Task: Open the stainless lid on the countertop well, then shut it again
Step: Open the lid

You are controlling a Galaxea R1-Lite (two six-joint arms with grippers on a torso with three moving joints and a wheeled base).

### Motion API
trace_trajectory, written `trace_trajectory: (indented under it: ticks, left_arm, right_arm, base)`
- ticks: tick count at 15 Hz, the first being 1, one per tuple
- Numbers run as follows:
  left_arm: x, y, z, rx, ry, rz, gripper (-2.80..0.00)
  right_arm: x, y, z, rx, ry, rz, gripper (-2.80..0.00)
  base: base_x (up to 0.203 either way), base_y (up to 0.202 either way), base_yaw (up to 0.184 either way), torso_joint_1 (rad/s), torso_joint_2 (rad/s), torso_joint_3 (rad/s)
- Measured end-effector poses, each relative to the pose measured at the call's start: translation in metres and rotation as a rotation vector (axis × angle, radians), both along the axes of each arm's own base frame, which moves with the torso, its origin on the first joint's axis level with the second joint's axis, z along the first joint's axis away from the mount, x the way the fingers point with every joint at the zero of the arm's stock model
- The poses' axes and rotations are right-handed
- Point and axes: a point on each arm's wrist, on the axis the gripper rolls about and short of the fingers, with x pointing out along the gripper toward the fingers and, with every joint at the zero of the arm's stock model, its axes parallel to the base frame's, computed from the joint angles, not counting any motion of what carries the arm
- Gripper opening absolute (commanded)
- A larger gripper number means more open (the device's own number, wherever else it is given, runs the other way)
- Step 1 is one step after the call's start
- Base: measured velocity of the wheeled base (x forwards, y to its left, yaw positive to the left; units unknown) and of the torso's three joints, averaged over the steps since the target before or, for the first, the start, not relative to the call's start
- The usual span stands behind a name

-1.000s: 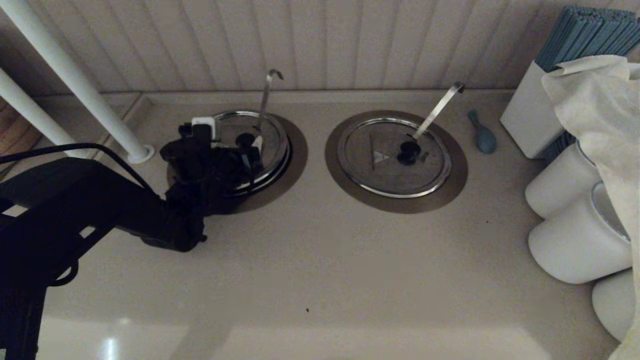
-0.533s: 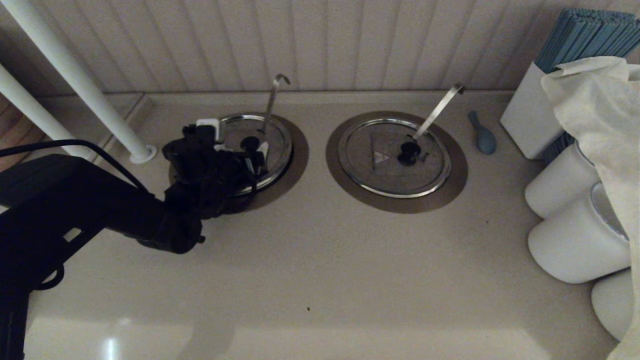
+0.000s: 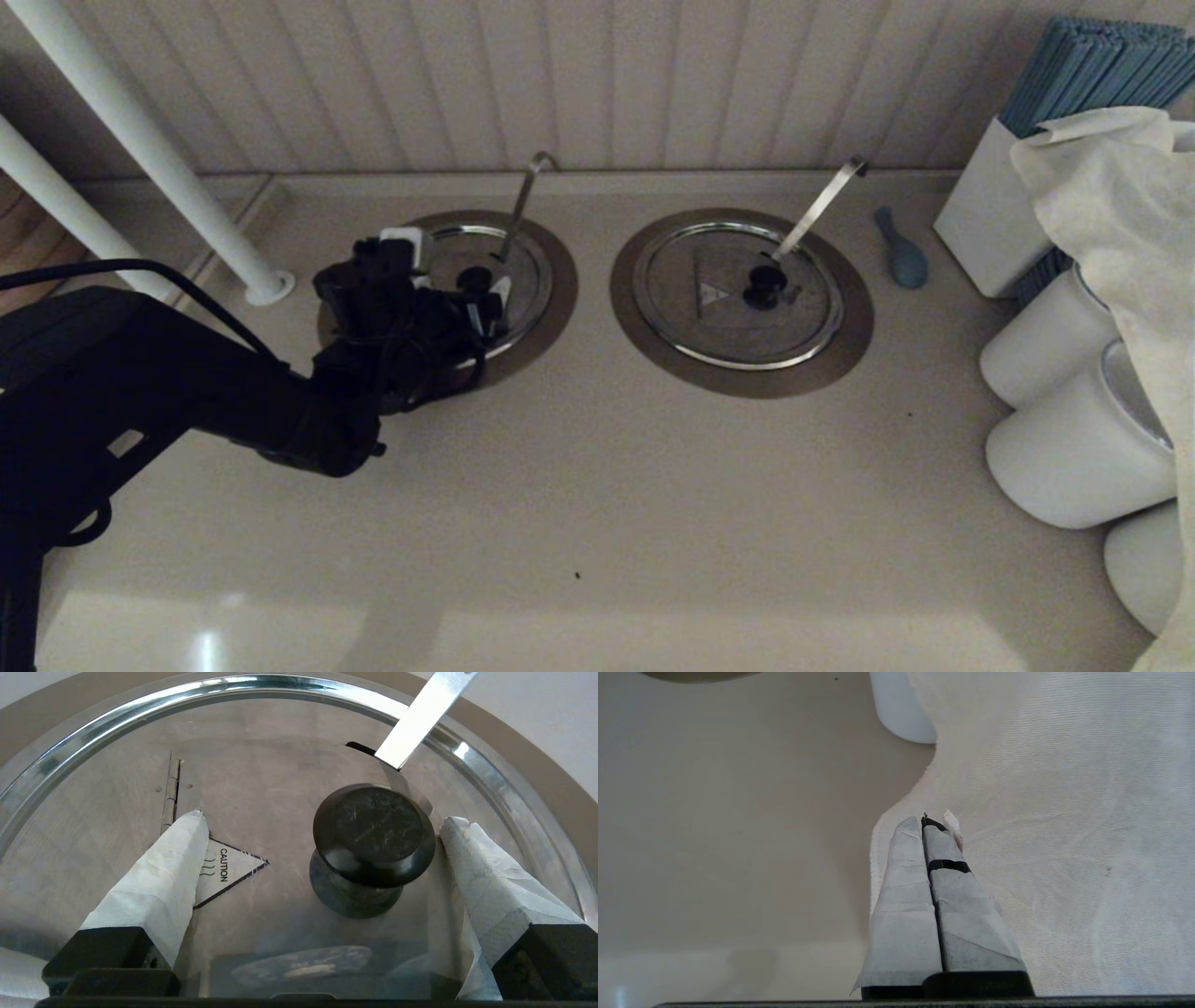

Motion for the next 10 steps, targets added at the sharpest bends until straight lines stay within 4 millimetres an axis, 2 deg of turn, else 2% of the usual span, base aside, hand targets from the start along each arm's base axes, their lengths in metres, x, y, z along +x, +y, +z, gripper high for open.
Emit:
trace_trajectory:
  ticks: [4,10]
  left_arm:
    - [0.004,0.004,0.012,-0.044,-0.081,0.068,0.0]
    - [0.0,0.01,0.018,-0.001,-0.115,0.08,0.0]
  right_arm:
    - [0.0,0.0,0.0,0.0,0.0,0.0,-2.8]
    - [0.0,0.0,0.0,0.0,0.001,0.0,-2.8]
  base:
    - [0.0,0.0,0.0,0.0,0.0,0.0]
    - [0.0,0.0,0.0,0.0,0.0,0.0]
